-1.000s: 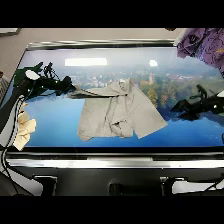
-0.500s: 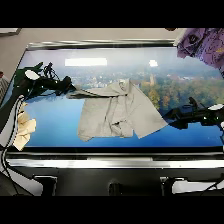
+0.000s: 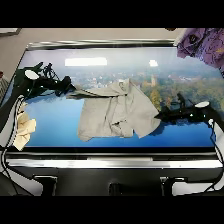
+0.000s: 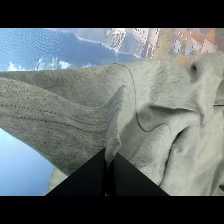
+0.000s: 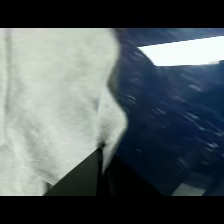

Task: Fold the clothes and pants, and hang the long-sleeved shirts on hangers.

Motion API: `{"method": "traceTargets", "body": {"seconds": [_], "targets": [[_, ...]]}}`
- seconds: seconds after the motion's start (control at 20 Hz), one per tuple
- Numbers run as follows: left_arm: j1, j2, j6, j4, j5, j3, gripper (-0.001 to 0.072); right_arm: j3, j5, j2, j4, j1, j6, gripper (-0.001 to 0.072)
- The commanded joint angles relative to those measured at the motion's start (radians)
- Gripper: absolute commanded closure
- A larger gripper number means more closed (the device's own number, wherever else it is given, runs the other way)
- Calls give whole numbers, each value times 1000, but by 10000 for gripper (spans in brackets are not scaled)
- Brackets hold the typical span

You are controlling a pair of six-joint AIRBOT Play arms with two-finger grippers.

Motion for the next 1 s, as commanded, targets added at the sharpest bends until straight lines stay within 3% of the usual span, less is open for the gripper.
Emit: {"method": "traceTargets", "body": {"seconds": [0.0,0.15,0.35,0.45,0.75,0.95], "targets": [[1,37,-35,1,-10,14,694,166,-2,61,51,32,44,682],[10,105,-35,2,-1,154,695,482,-27,117,51,32,145,683],[41,197,-35,2,6,509,695,975,-86,170,43,31,253,683],[74,336,-34,8,47,527,694,1133,-100,224,-5,31,284,683],[161,869,-47,323,47,351,695,1082,-135,641,-361,31,325,681],[165,1064,-214,583,-52,351,695,1082,-136,794,-566,31,439,681]]}}
